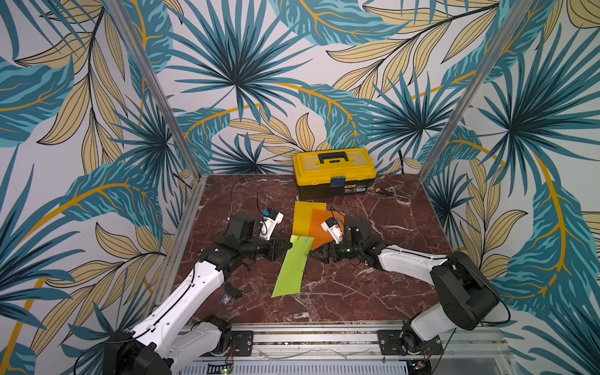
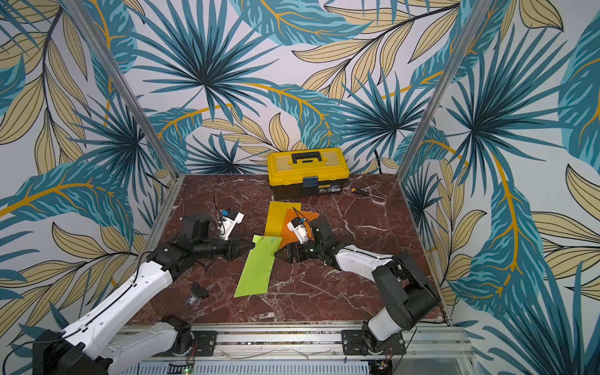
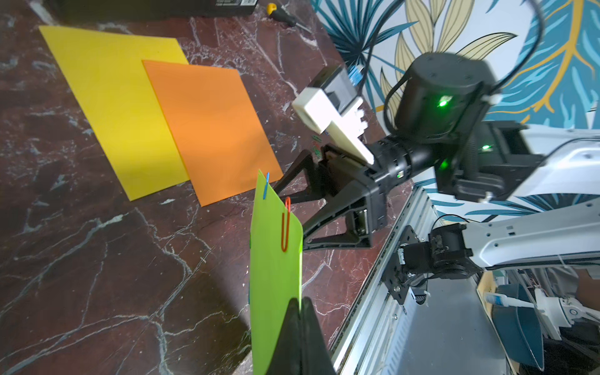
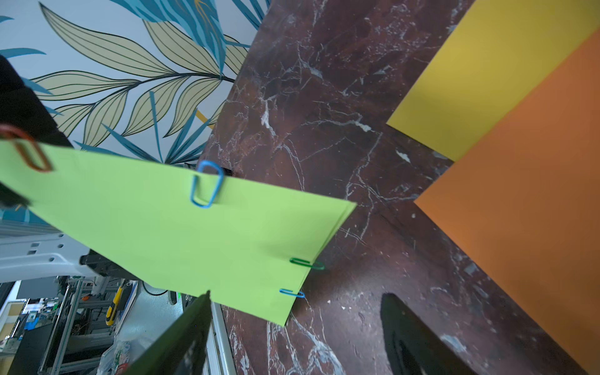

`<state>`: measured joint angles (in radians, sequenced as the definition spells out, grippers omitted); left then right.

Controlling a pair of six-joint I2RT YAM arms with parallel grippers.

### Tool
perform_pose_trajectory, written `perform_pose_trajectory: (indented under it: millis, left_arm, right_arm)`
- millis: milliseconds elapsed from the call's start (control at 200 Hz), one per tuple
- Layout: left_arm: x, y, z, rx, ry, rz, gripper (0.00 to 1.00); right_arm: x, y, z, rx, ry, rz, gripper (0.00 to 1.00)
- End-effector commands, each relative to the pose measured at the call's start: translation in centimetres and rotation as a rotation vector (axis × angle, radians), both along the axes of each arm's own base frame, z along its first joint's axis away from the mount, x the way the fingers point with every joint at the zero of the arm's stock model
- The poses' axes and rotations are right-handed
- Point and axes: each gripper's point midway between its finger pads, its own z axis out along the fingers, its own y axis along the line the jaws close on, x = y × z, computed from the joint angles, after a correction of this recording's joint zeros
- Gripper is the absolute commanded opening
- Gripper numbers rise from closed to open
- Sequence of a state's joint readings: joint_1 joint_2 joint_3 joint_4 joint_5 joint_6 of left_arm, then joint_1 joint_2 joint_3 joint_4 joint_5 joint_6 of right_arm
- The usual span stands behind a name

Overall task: Unclip the paperclips from the documents
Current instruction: Pick up the document from the center of the board.

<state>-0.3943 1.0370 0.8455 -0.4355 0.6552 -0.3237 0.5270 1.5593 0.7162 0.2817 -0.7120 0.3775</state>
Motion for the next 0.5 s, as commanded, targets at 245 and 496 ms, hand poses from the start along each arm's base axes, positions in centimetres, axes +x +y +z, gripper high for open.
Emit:
perform_pose_trajectory:
  millis: [245, 496]
  left_arm:
    - [-1.3, -0.9, 6.2, -0.118, -0.119, -0.116, 0.00]
    - [-2.1, -1.3, 8.2, -0.164, -0.142, -0.172, 0.00]
  right_arm:
    - [-0.2, 0.6, 6.4, 0.216, -0.290, 0.063, 0.82]
    - [0.0, -0.2, 8.6, 0.270, -0.354, 0.066, 0.83]
